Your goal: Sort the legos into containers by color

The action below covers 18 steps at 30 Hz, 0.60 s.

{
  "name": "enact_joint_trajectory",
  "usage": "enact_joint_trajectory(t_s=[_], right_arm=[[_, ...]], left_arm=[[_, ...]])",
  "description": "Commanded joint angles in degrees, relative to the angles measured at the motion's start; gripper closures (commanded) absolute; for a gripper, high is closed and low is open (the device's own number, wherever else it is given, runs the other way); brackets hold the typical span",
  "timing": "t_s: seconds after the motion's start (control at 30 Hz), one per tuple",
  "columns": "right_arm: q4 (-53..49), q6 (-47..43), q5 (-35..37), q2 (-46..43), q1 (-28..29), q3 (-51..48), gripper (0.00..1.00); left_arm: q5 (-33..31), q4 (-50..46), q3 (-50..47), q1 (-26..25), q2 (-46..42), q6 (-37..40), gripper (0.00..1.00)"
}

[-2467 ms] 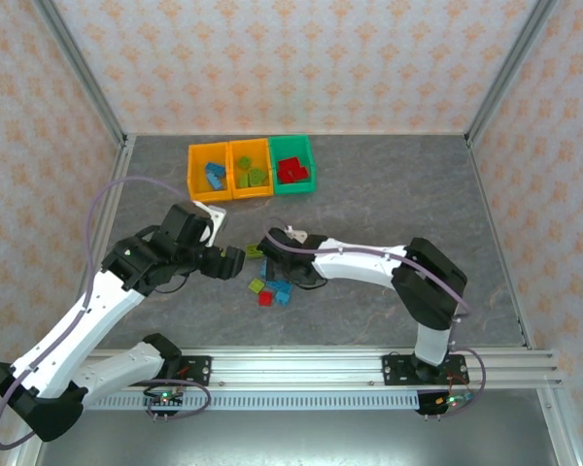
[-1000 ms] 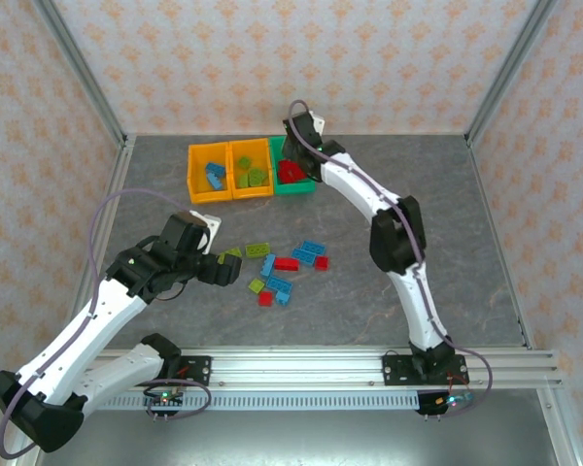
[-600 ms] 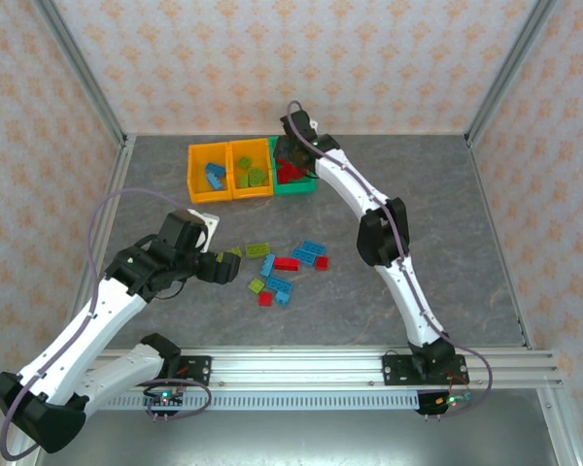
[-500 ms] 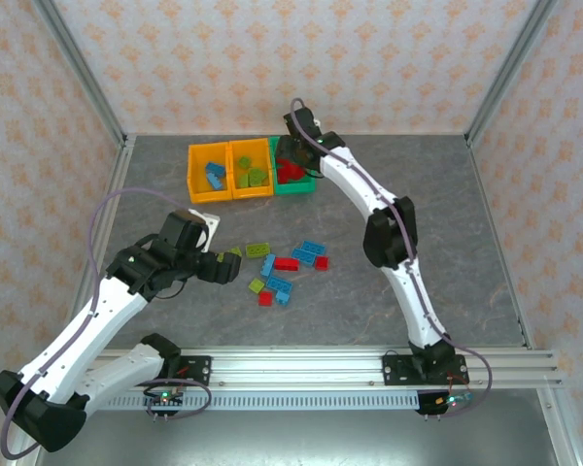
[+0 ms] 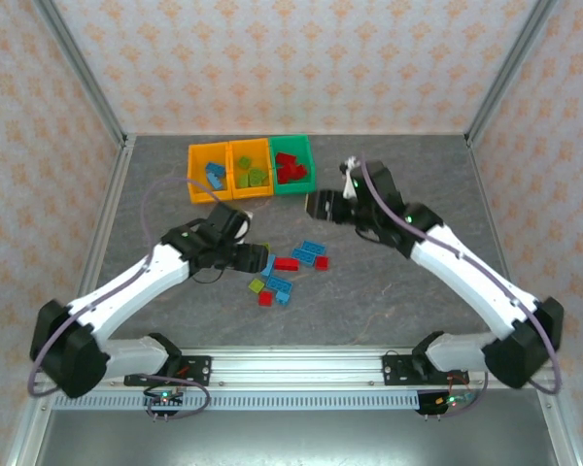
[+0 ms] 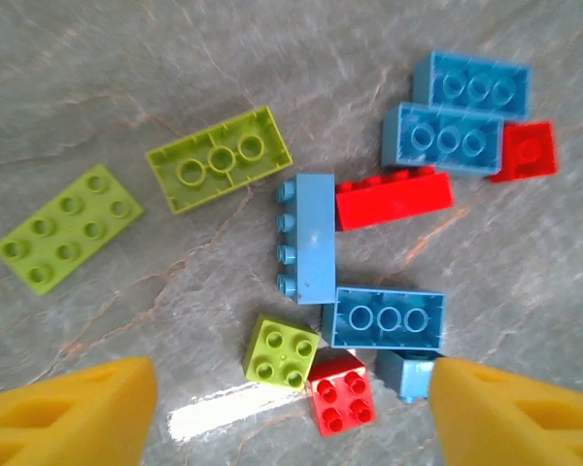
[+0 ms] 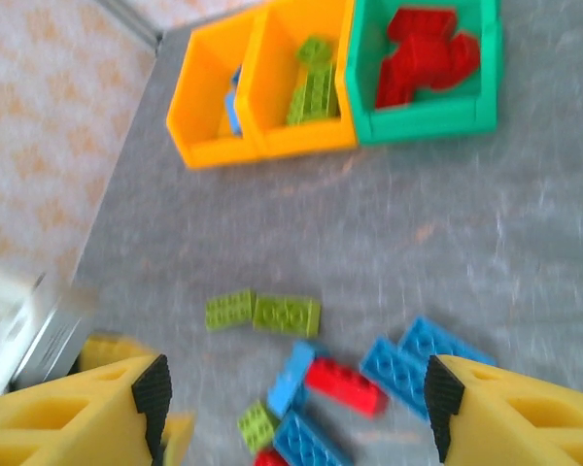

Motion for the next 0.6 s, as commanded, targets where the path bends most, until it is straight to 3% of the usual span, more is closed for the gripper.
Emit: enact_joint_trajectory(t_s=[0.0, 0.17, 0.47, 0.57], right_arm=[[0.98, 1.51, 1.67, -4.95, 1.75, -6.49, 0.28], [-0.39, 3.81, 4.56, -8.58, 2.21, -11.41, 0.28], [-1.69, 4.11, 4.84, -4.27, 2.19, -9.7, 0.28], [-1.22, 4.61, 4.74, -3.67, 2.29, -9.16, 0.28]], left_arm=[[-1.28, 4.11, 1.11, -1.11, 5.54, 0.18, 0.3], [0.3, 8.23, 1.18, -1.59, 13.33, 0.66, 0.38], [2.47, 12.02, 2.19, -1.94, 21.84, 0.65, 0.54], [1.36, 11.94, 2.16, -1.94, 23.46, 0.49, 0.66]])
